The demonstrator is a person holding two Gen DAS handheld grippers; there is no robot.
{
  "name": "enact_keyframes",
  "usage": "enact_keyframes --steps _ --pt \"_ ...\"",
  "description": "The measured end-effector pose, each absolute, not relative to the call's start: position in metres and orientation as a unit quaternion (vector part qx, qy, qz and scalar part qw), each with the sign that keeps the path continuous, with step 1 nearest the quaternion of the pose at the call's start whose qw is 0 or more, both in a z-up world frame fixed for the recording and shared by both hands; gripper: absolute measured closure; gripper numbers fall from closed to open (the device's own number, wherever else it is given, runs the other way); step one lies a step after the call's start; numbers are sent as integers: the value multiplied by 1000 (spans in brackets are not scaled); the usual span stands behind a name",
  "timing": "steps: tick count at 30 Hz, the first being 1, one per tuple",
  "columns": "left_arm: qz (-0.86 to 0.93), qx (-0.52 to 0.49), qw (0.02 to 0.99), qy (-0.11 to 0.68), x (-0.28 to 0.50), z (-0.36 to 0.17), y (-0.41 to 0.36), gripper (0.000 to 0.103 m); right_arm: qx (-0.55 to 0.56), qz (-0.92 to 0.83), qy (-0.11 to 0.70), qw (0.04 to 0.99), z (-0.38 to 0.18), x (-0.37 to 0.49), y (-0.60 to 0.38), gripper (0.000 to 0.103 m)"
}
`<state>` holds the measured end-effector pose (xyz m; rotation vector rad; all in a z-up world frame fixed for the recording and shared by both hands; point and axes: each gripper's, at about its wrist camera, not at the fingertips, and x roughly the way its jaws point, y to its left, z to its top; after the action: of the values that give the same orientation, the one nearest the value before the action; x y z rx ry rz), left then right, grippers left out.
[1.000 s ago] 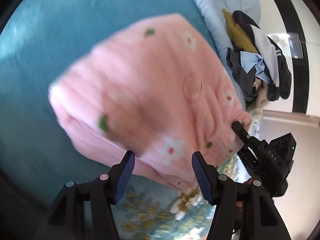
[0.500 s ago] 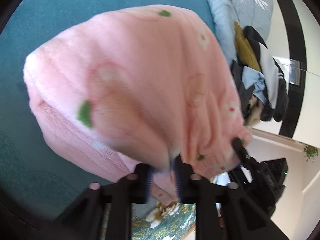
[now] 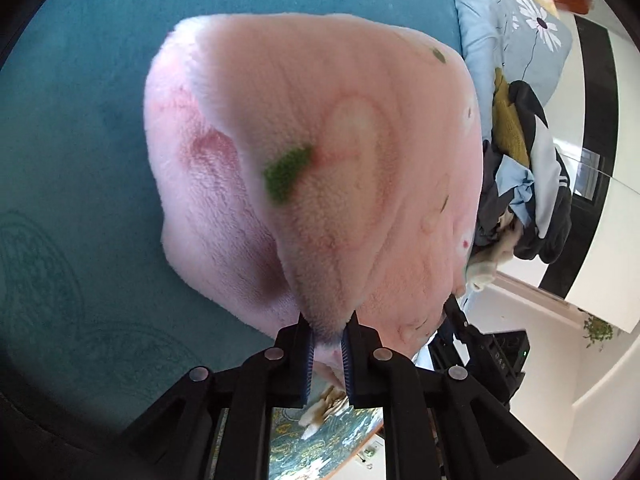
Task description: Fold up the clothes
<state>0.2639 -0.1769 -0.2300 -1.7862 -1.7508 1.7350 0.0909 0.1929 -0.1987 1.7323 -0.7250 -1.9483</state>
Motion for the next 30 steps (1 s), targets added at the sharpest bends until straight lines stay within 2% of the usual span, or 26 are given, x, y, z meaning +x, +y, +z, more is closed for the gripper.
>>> enact_keyframes --steps 1,3,5,8,9,10,13,14,15,20,25,26,27,30 --pt "571 -586 54 -573 262 -228 -176 87 620 -708 -260 215 -197 92 195 76" --pt "576 -586 60 -567 261 -225 -173 87 623 -712 -249 205 -199 93 201 54" --pt "577 -586 63 -565 260 -224 -171 87 626 -716 -241 196 -201 93 206 52" --pt "568 -582 61 -579 257 -226 -168 87 618 -690 -308 220 -212 97 211 51" --pt "565 -581 61 -583 255 -227 -167 87 613 -678 -333 231 -217 98 212 43" --pt "564 -580 61 -584 256 -227 -167 87 609 -669 -351 243 -221 100 211 39" --pt "564 -579 62 -585 256 -227 -166 86 608 -659 -364 250 -230 103 206 36" --pt "565 -580 62 -584 252 -227 -164 86 612 -659 -360 246 -233 104 205 31" --pt "565 -581 63 -583 244 -230 -163 86 616 -659 -357 243 -236 106 203 30" --pt "565 -582 65 -581 244 -230 -164 85 610 -646 -392 239 -245 103 197 29" --pt "567 -582 65 -580 245 -230 -165 84 612 -653 -388 221 -245 98 187 29" --pt "568 -582 65 -578 245 -230 -165 84 612 -655 -386 220 -243 97 188 35" --pt "570 -582 66 -576 246 -229 -166 84 612 -656 -383 219 -241 98 188 48" --pt "574 -585 70 -569 244 -227 -164 84 615 -660 -373 217 -235 95 187 59"
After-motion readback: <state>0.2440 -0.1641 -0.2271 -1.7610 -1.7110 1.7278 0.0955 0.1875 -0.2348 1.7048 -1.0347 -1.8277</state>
